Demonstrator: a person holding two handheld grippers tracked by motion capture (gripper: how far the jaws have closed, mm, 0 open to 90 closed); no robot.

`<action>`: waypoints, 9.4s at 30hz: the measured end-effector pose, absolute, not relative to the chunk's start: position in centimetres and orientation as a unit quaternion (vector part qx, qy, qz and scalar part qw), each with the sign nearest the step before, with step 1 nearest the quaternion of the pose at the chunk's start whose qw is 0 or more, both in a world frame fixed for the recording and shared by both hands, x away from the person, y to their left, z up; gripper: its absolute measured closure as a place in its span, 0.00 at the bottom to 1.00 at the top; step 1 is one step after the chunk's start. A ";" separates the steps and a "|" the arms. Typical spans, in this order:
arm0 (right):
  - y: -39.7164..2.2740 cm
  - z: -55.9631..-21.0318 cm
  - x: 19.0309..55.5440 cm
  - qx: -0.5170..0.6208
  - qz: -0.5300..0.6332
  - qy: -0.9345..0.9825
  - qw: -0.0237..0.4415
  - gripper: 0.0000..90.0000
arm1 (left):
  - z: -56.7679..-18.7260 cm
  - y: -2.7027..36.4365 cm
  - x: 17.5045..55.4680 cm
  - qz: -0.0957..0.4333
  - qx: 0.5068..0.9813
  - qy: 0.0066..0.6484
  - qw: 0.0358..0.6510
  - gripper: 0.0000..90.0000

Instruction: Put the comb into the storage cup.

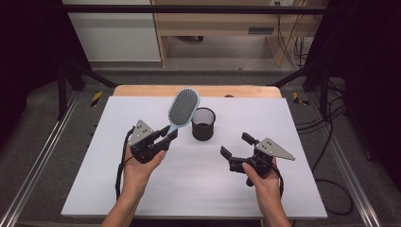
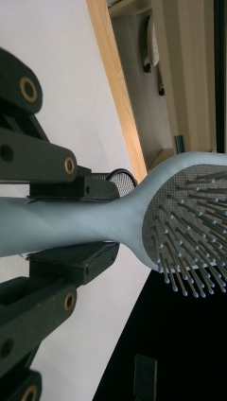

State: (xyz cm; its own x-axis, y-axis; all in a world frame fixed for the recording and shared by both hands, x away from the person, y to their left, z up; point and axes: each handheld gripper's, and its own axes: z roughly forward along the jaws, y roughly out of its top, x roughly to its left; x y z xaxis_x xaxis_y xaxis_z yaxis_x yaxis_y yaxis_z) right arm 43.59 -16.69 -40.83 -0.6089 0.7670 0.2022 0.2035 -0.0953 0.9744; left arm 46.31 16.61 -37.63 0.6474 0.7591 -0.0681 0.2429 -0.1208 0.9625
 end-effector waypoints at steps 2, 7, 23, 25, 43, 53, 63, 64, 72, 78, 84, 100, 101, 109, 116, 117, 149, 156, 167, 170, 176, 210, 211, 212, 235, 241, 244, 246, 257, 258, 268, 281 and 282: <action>-16.5 -40.8 43.6 0.383 0.637 0.633 0.217 0.03 | -37.7 16.3 46.3 0.227 0.715 0.348 0.562 0.77; -16.3 -40.7 43.6 0.385 0.647 0.626 0.206 0.03 | -37.9 15.5 46.0 0.219 0.718 0.342 0.565 0.77; -12.2 -36.8 45.0 0.353 0.685 0.613 0.176 0.03 | -37.8 15.1 45.6 0.224 0.706 0.334 0.583 0.78; -11.6 -36.0 45.3 0.347 0.686 0.615 0.176 0.03 | -37.7 15.1 45.6 0.226 0.705 0.332 0.584 0.78; -9.8 -34.6 48.3 0.369 0.693 0.605 0.131 0.05 | -37.4 14.8 45.1 0.230 0.702 0.322 0.592 0.78; -8.5 -34.2 49.5 0.372 0.692 0.608 0.110 0.07 | -37.4 14.8 45.0 0.228 0.702 0.321 0.593 0.78; -8.0 -34.2 50.2 0.379 0.697 0.602 0.088 0.11 | -37.4 14.7 45.0 0.226 0.702 0.320 0.594 0.78; -8.0 -34.2 50.2 0.379 0.698 0.602 0.087 0.11 | -37.4 14.7 45.0 0.227 0.702 0.320 0.594 0.78; -8.1 -34.3 50.5 0.382 0.698 0.600 0.082 0.15 | -37.5 14.7 45.0 0.226 0.703 0.319 0.594 0.78; -8.1 -34.3 50.6 0.382 0.698 0.600 0.081 0.19 | -37.4 14.6 45.0 0.226 0.704 0.318 0.594 0.78; -8.1 -34.3 50.6 0.380 0.697 0.603 0.078 0.22 | -37.5 14.6 45.0 0.226 0.705 0.318 0.593 0.78; -8.2 -34.3 50.7 0.382 0.700 0.600 0.063 0.30 | -37.4 14.6 44.9 0.228 0.703 0.317 0.594 0.78; -8.2 -34.3 50.7 0.382 0.701 0.599 0.062 0.30 | -37.4 14.7 44.9 0.228 0.703 0.318 0.594 0.78; -8.4 -34.4 51.0 0.386 0.704 0.593 0.058 0.30 | -37.4 14.7 44.9 0.228 0.703 0.316 0.594 0.78; -8.5 -34.4 51.1 0.387 0.708 0.589 0.051 0.35 | -37.5 14.7 45.0 0.223 0.703 0.319 0.596 0.78; -8.5 -34.4 51.1 0.387 0.709 0.588 0.050 0.35 | -37.5 14.7 45.0 0.223 0.703 0.318 0.596 0.78; -8.2 -35.0 51.0 0.384 0.698 0.603 0.047 0.55 | -39.2 14.7 46.1 0.181 0.718 0.335 0.583 0.78; -8.1 -35.0 50.9 0.378 0.695 0.609 0.051 0.57 | -39.4 14.6 46.2 0.176 0.719 0.338 0.581 0.78; -8.0 -34.9 50.7 0.378 0.693 0.612 0.053 0.59 | -39.6 14.6 46.2 0.176 0.720 0.340 0.579 0.78; -7.9 -35.0 50.7 0.377 0.694 0.611 0.051 0.59 | -39.6 14.6 46.3 0.175 0.720 0.341 0.578 0.78; -7.8 -35.0 50.6 0.373 0.695 0.612 0.054 0.60 | -39.7 14.6 46.3 0.174 0.721 0.342 0.578 0.78; -7.6 -34.9 50.1 0.369 0.690 0.620 0.064 0.61 | -39.9 14.5 46.3 0.169 0.723 0.346 0.573 0.78; -7.6 -34.9 50.1 0.368 0.690 0.620 0.064 0.61 | -39.9 14.5 46.3 0.168 0.723 0.346 0.573 0.77; -7.6 -34.9 50.1 0.368 0.690 0.620 0.065 0.61 | -39.9 14.5 46.3 0.169 0.723 0.346 0.573 0.77; -7.5 -34.7 49.8 0.365 0.690 0.621 0.069 0.61 | -39.9 14.5 46.3 0.166 0.721 0.346 0.578 0.76; -7.4 -34.8 49.7 0.365 0.690 0.621 0.069 0.61 | -39.9 14.4 46.3 0.169 0.720 0.345 0.578 0.74; -7.4 -34.8 49.7 0.365 0.689 0.622 0.069 0.61 | -39.9 14.4 46.3 0.172 0.720 0.346 0.577 0.71; -7.4 -34.8 49.7 0.364 0.689 0.622 0.069 0.61 | -39.9 14.4 46.3 0.173 0.719 0.347 0.577 0.67; -7.4 -34.8 49.7 0.365 0.688 0.622 0.073 0.61 | -39.9 14.3 46.3 0.185 0.718 0.342 0.578 0.57; -7.4 -34.8 49.7 0.365 0.688 0.623 0.073 0.61 | -39.9 14.3 46.3 0.188 0.717 0.341 0.578 0.56; -7.5 -34.8 49.7 0.364 0.688 0.623 0.074 0.61 | -40.0 14.2 46.4 0.193 0.718 0.345 0.574 0.41; -7.7 -34.9 49.9 0.365 0.683 0.626 0.086 0.61 | -40.3 13.9 46.6 0.191 0.721 0.353 0.564 0.17; -7.7 -34.9 49.9 0.366 0.683 0.626 0.086 0.61 | -40.3 13.9 46.6 0.191 0.721 0.353 0.564 0.16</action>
State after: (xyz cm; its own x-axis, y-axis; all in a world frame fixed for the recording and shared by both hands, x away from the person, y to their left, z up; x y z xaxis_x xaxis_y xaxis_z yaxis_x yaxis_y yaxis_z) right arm 49.91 -7.70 -34.90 -0.7171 0.5764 0.3918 0.3409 -0.2003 0.9185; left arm 46.64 13.94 -40.28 0.6775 0.7252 -0.1224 0.2936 -0.1141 0.9491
